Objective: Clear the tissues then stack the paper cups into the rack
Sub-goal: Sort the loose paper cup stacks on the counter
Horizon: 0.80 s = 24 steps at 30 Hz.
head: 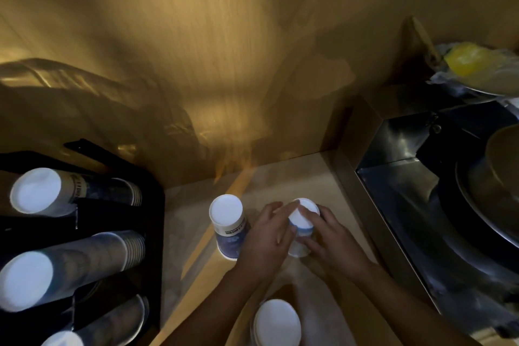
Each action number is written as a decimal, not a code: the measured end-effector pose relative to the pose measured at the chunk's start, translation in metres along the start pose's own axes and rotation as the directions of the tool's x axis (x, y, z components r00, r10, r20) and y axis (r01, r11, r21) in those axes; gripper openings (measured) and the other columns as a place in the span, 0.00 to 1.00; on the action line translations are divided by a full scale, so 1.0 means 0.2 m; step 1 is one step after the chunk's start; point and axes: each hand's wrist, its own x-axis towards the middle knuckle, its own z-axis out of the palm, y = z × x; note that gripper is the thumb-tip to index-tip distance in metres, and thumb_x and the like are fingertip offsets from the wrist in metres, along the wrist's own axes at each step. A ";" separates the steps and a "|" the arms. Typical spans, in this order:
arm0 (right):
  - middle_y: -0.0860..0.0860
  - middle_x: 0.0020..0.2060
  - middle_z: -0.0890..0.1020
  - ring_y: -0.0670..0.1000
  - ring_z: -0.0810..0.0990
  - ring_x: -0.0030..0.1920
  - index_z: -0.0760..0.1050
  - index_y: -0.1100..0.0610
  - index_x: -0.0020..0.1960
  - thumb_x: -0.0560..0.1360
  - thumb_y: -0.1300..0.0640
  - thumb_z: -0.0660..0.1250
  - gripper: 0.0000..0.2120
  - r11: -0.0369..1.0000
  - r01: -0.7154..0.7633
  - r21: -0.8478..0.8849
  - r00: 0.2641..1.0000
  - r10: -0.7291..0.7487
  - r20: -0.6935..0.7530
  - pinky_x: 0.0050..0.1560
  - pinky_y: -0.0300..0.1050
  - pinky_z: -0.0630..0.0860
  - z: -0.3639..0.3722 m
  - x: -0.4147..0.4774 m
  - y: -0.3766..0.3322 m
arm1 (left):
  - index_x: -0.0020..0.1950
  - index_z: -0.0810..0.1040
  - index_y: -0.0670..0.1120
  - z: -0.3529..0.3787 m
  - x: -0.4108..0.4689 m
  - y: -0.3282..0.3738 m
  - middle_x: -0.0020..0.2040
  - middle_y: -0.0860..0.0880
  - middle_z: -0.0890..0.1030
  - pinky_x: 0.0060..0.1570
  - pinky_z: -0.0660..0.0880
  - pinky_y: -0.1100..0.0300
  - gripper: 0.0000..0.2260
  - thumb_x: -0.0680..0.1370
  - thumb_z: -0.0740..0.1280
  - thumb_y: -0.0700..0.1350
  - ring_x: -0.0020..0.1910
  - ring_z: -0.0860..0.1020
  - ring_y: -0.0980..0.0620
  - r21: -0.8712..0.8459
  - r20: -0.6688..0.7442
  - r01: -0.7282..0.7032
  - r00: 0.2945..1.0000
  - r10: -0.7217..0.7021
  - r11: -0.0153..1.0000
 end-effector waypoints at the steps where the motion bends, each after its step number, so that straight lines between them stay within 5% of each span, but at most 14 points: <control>1: 0.50 0.66 0.67 0.46 0.70 0.60 0.59 0.47 0.71 0.75 0.50 0.65 0.27 1.000 0.014 0.005 1.000 -0.014 -0.005 0.55 0.34 0.68 0.00 0.01 0.00 | 0.71 0.66 0.54 0.01 0.01 -0.01 0.70 0.52 0.69 0.65 0.65 0.64 0.19 0.79 0.59 0.46 0.66 0.69 0.54 0.071 0.047 -0.033 0.998 0.030 0.997; 3: 0.50 0.64 0.68 0.44 0.70 0.56 0.61 0.49 0.70 0.75 0.50 0.65 0.26 0.999 0.039 -0.017 0.999 -0.039 -0.017 0.53 0.34 0.69 -0.01 0.03 -0.01 | 0.73 0.62 0.54 0.02 0.04 -0.02 0.73 0.51 0.66 0.68 0.66 0.60 0.21 0.80 0.57 0.47 0.69 0.68 0.52 0.171 0.112 -0.056 0.993 0.037 0.984; 7: 0.53 0.63 0.69 0.48 0.72 0.56 0.63 0.52 0.69 0.74 0.53 0.66 0.25 0.997 0.056 -0.054 0.998 -0.058 -0.032 0.52 0.38 0.71 -0.02 0.08 -0.01 | 0.74 0.60 0.54 0.02 0.10 -0.05 0.72 0.51 0.69 0.58 0.73 0.56 0.22 0.79 0.55 0.49 0.64 0.74 0.49 0.361 0.092 -0.101 0.993 0.072 0.927; 15: 0.56 0.61 0.72 0.56 0.75 0.54 0.59 0.48 0.70 0.74 0.48 0.64 0.27 0.959 0.013 -0.283 1.000 -0.016 -0.009 0.50 0.48 0.73 -0.05 0.16 -0.02 | 0.73 0.63 0.52 -0.01 0.16 -0.06 0.65 0.46 0.76 0.55 0.76 0.54 0.21 0.80 0.56 0.50 0.60 0.75 0.48 0.398 0.087 -0.095 0.994 0.066 0.912; 19: 0.56 0.68 0.66 0.57 0.70 0.63 0.55 0.51 0.72 0.74 0.50 0.64 0.31 0.935 0.000 -0.354 0.999 -0.018 -0.045 0.60 0.52 0.67 -0.06 0.13 -0.04 | 0.72 0.65 0.50 -0.06 0.14 -0.01 0.68 0.46 0.72 0.63 0.70 0.54 0.20 0.80 0.57 0.50 0.65 0.71 0.47 0.301 0.063 -0.012 0.998 -0.007 0.954; 24: 0.58 0.66 0.69 0.58 0.72 0.61 0.65 0.57 0.67 0.72 0.59 0.65 0.24 0.961 0.008 -0.276 0.975 -0.069 -0.212 0.60 0.52 0.69 -0.06 0.01 -0.08 | 0.64 0.74 0.48 -0.13 -0.02 0.06 0.64 0.47 0.78 0.61 0.72 0.56 0.16 0.77 0.65 0.48 0.61 0.76 0.48 -0.001 -0.059 0.275 0.960 -0.274 0.962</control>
